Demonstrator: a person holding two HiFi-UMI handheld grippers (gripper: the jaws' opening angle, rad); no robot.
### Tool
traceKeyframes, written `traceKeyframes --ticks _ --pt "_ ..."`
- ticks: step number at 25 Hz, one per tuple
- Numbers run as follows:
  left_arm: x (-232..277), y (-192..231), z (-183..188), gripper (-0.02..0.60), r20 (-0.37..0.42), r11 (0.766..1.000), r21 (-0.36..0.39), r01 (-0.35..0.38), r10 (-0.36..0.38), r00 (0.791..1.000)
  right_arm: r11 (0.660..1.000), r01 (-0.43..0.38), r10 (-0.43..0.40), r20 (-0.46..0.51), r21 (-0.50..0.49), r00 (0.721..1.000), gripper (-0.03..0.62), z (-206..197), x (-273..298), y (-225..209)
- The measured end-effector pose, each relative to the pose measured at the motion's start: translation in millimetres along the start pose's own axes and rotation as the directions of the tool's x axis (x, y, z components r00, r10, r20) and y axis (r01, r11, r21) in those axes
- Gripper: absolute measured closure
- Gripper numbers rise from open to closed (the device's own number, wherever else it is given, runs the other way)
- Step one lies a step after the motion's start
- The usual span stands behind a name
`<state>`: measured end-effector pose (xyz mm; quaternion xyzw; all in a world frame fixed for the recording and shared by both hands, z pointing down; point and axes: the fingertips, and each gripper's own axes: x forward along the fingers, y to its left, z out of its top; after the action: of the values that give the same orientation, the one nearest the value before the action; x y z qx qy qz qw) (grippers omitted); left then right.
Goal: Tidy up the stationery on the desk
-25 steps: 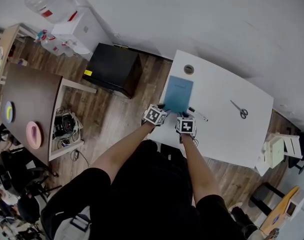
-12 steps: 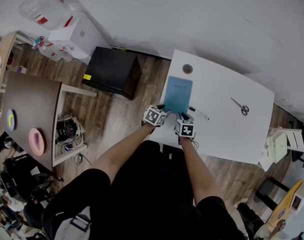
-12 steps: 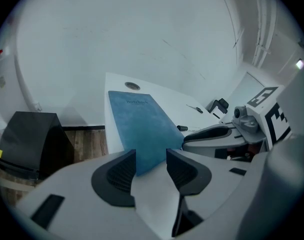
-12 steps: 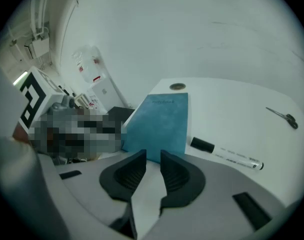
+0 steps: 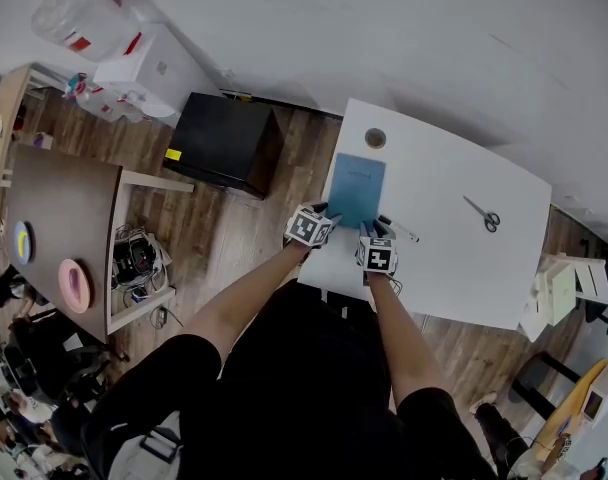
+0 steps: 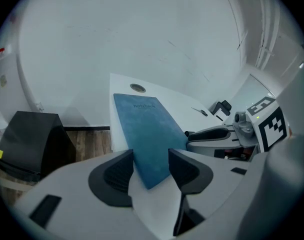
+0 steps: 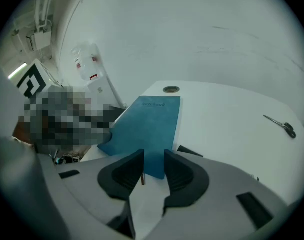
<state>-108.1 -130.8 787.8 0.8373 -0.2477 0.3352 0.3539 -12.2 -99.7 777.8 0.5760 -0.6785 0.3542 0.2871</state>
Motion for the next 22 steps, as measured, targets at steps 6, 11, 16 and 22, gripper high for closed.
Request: traceKeyframes --ticks 6,11,16,22 --pt "3 0 -2 0.371 0.004 1.000 0.013 -0.009 0.009 1.000 0.998 -0.005 0.004 0.013 0.056 1.000 0.470 -6 -5 4" --pt "4 2 3 0.371 0.004 1.000 0.028 -0.008 0.008 1.000 0.999 0.008 -0.008 0.016 0.046 1.000 0.470 -7 -5 4" --pt "3 -2 -3 0.371 -0.005 0.999 0.028 0.016 -0.015 1.000 0.998 -0.023 0.023 -0.004 0.053 1.000 0.470 -9 -8 4" --pt "-14 -13 -8 0.371 0.025 0.999 0.013 0.031 -0.032 0.999 1.000 0.005 -0.004 0.023 -0.023 1.000 0.470 -9 -43 -12"
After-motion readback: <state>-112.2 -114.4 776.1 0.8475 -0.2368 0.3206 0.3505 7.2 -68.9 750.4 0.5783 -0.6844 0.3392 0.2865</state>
